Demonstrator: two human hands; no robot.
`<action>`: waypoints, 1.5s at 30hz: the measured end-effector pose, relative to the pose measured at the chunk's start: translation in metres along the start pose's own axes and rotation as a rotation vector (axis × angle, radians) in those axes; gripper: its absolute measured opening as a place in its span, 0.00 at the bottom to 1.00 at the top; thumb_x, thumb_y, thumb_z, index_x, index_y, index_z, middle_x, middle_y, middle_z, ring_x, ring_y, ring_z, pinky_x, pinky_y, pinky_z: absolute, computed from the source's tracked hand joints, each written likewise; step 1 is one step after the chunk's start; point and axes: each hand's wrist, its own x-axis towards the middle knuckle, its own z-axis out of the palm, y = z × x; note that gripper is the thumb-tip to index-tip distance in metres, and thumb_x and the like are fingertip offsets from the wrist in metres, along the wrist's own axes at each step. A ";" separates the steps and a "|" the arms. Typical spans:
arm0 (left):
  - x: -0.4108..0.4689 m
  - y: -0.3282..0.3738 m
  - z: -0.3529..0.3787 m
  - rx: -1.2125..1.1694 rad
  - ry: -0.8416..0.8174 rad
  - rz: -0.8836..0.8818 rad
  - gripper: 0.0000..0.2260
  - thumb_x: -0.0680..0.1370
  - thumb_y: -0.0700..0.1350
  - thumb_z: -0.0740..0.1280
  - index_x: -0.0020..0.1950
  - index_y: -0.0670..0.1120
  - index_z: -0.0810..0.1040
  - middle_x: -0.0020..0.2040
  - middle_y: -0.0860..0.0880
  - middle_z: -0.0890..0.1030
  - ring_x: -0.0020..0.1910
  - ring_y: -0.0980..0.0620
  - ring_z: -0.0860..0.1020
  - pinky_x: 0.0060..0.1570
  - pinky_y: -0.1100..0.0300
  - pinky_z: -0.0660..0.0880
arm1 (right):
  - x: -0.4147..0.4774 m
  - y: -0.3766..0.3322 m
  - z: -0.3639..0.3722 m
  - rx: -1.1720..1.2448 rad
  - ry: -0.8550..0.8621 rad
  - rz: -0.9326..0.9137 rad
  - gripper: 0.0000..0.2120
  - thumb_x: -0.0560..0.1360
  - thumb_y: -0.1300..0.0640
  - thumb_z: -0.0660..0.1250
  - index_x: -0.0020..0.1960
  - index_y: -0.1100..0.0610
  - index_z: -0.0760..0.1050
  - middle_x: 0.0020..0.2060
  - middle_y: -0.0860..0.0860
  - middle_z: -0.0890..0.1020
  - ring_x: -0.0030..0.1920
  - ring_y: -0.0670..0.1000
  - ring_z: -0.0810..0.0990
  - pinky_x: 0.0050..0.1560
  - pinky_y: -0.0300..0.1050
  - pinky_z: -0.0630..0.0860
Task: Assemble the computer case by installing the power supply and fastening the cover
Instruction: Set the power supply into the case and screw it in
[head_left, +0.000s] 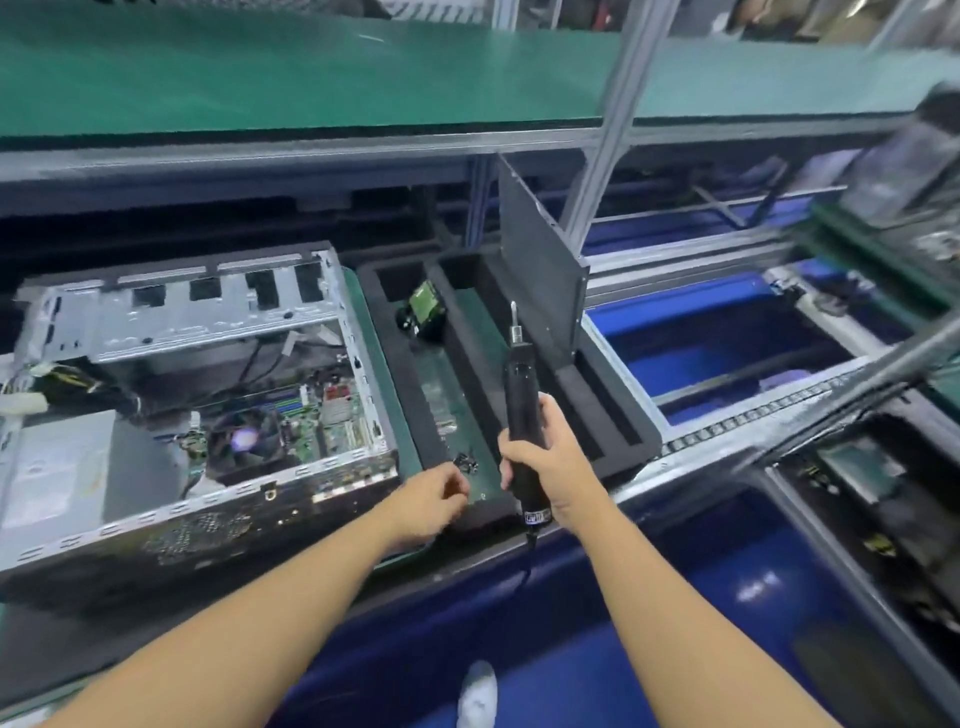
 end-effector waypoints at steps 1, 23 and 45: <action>0.011 0.000 0.009 0.058 0.040 -0.018 0.04 0.81 0.41 0.63 0.55 0.46 0.75 0.51 0.49 0.81 0.49 0.49 0.78 0.52 0.60 0.72 | 0.005 0.002 -0.012 0.007 -0.007 0.011 0.17 0.75 0.65 0.69 0.57 0.46 0.73 0.40 0.58 0.77 0.33 0.57 0.76 0.37 0.52 0.77; 0.178 -0.008 0.058 0.989 0.040 -0.360 0.13 0.71 0.33 0.66 0.37 0.51 0.72 0.44 0.50 0.84 0.46 0.47 0.82 0.48 0.56 0.66 | 0.083 0.066 -0.106 0.072 -0.144 0.212 0.23 0.77 0.63 0.70 0.66 0.42 0.73 0.41 0.53 0.80 0.35 0.54 0.78 0.37 0.50 0.79; 0.180 -0.012 0.060 0.902 0.032 -0.184 0.16 0.73 0.27 0.65 0.58 0.39 0.79 0.54 0.44 0.76 0.53 0.41 0.80 0.42 0.50 0.74 | 0.084 0.061 -0.103 0.067 -0.152 0.242 0.23 0.76 0.63 0.69 0.66 0.44 0.73 0.43 0.55 0.80 0.36 0.56 0.76 0.38 0.52 0.78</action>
